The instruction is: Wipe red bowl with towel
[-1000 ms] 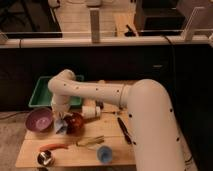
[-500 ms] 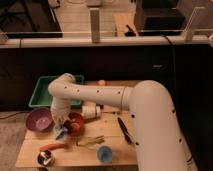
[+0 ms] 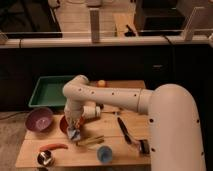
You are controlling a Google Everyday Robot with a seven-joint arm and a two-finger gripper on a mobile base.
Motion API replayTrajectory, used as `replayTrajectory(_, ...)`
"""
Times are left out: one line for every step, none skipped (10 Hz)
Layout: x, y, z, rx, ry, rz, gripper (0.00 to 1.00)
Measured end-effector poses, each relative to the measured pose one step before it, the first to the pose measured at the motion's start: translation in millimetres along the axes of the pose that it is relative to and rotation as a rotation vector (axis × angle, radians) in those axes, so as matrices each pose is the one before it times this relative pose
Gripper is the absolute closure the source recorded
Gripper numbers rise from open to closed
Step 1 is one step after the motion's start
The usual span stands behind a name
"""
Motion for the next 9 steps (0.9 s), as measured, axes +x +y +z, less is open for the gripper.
replayTrajectory(6.57, 0.13, -1.01, -0.01159, 0.01901, 0.01111, 1.00)
replayTrajectory(14.38, -5.69, -1.69, -0.01049, 0.03020, 0.00558, 1.00)
replayTrajectory(14.10, -7.87, -0.90, -0.00426, 0.02271, 0.00413, 1.00)
replayTrajectory(9.69, -5.46, -0.13, -0.00415, 0.01176, 0.00089, 1.00)
replayTrajectory(11.15, -8.04, 0.23, 0.00326, 0.01163, -0.00048, 1.00)
replayTrajectory(3.96, -7.18, 0.05, 0.01275, -0.00713, -0.02437, 1.00)
replayTrajectory(-0.86, -7.75, 0.19, 0.02882, -0.01192, -0.03919, 1.00)
replayTrajectory(-3.57, -9.51, -0.21, 0.04192, -0.02807, -0.06512, 1.00)
replayTrajectory(-6.15, -8.96, -0.65, 0.04696, -0.04325, -0.07910, 1.00)
